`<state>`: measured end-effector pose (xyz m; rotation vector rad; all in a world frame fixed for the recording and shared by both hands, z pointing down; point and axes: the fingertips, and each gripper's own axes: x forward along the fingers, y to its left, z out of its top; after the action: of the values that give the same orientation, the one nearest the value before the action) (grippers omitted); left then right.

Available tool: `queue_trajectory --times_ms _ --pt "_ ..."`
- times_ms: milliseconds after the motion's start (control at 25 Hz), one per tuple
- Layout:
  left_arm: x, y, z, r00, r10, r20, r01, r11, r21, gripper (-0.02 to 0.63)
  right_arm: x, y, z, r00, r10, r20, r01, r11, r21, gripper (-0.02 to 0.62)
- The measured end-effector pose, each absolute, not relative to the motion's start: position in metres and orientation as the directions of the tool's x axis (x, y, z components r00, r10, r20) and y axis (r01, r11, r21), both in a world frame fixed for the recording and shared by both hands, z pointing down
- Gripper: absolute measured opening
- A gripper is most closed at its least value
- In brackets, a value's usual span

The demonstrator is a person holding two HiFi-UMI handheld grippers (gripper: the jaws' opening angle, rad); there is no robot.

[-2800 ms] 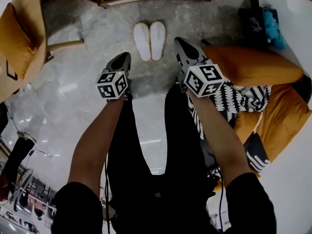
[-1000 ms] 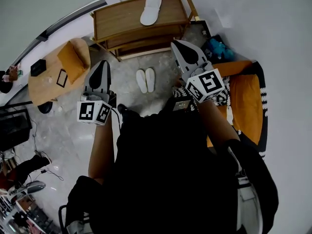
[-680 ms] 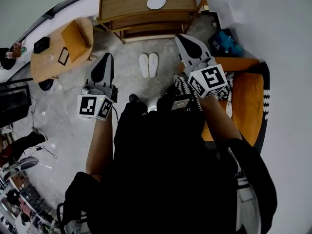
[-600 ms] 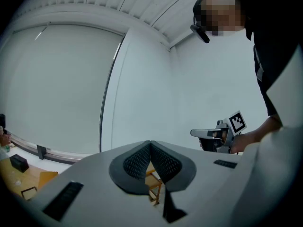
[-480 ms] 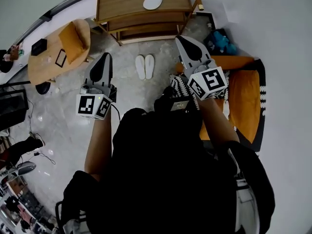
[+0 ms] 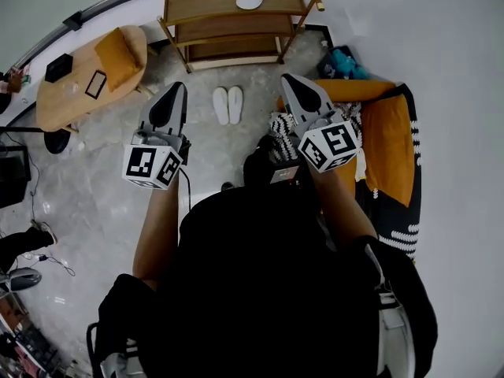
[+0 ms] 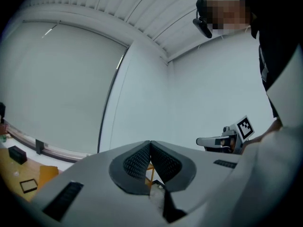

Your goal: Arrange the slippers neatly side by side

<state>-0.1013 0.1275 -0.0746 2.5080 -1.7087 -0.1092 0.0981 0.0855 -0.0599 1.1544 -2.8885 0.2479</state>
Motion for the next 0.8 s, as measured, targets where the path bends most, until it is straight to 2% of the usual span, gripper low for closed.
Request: queue_trajectory --times_ms 240,400,800 --pt "-0.132 0.202 -0.058 0.343 -0.939 0.043 -0.935 -0.336 0.115 0.017 0.066 0.150 -0.052 -0.711 -0.698 0.088 -0.701 0.695 -0.160 0.032" --pt "-0.144 0.237 -0.047 0.350 -0.935 0.057 -0.930 -0.340 0.140 0.017 0.044 0.190 -0.053 -0.730 -0.675 0.108 -0.682 0.729 -0.053 0.032" --pt "-0.144 0.269 -0.056 0.366 -0.930 0.034 -0.924 -0.359 0.133 0.017 0.044 0.223 -0.059 -0.725 -0.679 0.118 -0.685 0.729 -0.014 0.032"
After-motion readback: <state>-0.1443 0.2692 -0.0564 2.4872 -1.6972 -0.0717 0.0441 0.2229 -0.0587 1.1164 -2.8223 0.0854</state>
